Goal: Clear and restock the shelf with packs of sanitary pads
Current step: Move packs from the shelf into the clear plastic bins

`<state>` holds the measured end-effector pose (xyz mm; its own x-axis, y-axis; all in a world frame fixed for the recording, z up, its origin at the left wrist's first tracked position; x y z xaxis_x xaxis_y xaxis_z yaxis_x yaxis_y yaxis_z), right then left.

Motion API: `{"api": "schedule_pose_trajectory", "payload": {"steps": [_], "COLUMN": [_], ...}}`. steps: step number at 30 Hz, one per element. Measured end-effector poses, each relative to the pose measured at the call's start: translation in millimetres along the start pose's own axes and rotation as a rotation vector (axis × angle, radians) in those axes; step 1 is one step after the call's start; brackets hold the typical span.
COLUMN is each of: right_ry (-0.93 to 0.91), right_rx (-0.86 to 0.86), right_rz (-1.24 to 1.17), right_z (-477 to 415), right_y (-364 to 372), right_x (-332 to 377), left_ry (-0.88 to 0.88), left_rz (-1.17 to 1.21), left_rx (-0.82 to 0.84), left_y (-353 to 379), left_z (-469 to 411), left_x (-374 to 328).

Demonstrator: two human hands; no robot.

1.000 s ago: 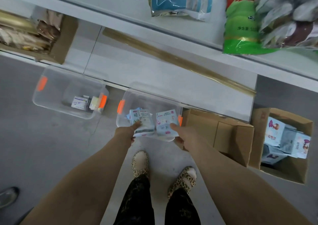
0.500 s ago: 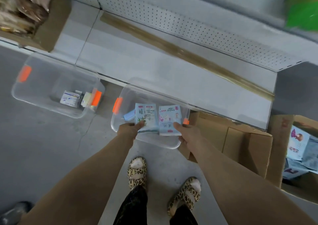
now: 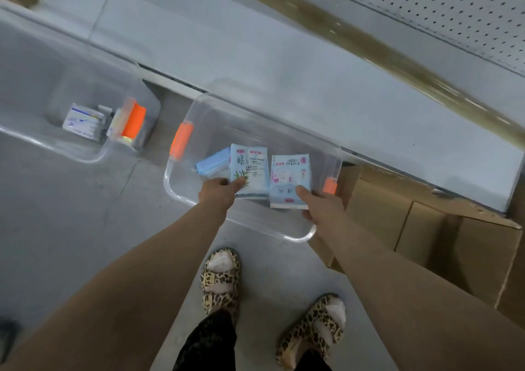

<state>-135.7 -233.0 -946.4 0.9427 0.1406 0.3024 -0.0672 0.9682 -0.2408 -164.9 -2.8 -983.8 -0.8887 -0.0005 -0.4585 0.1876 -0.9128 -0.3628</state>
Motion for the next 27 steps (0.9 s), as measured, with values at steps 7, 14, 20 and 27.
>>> {"api": "schedule_pose_trajectory", "payload": {"steps": [7,14,20,27], "right_ry": [0.111,0.225,0.273,0.212], "right_rx": [0.071,-0.054,-0.169,-0.187], "right_rz": [-0.254,-0.249,-0.302,-0.424], "right_z": [27.4,75.4,111.1,146.1], "right_y": [-38.2,-134.0,-216.2,-289.6], "right_x": [-25.3,-38.1,-47.2,-55.9], "left_ry": [0.013,0.031,0.061,0.124], "left_rz": [0.136,-0.043,-0.226,-0.322], "left_rx": [0.024,0.164,0.293,0.331], "left_y": [26.2,79.8,143.5,187.0], "left_z": [54.3,133.8,187.4,239.2], "left_x": [-1.4,-30.5,-49.9,-75.0]}}
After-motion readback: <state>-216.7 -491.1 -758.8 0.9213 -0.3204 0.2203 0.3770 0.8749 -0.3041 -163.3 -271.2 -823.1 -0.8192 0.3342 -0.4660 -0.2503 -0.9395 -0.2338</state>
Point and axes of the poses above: each hand's wrist, its own z-axis away from the middle knuckle, its own y-axis out of the palm, x = y × z, the point moved 3 cm from there along -z, towards the middle knuckle, and after that the axes turned 5 degrees about y, right-handed, at the moved point
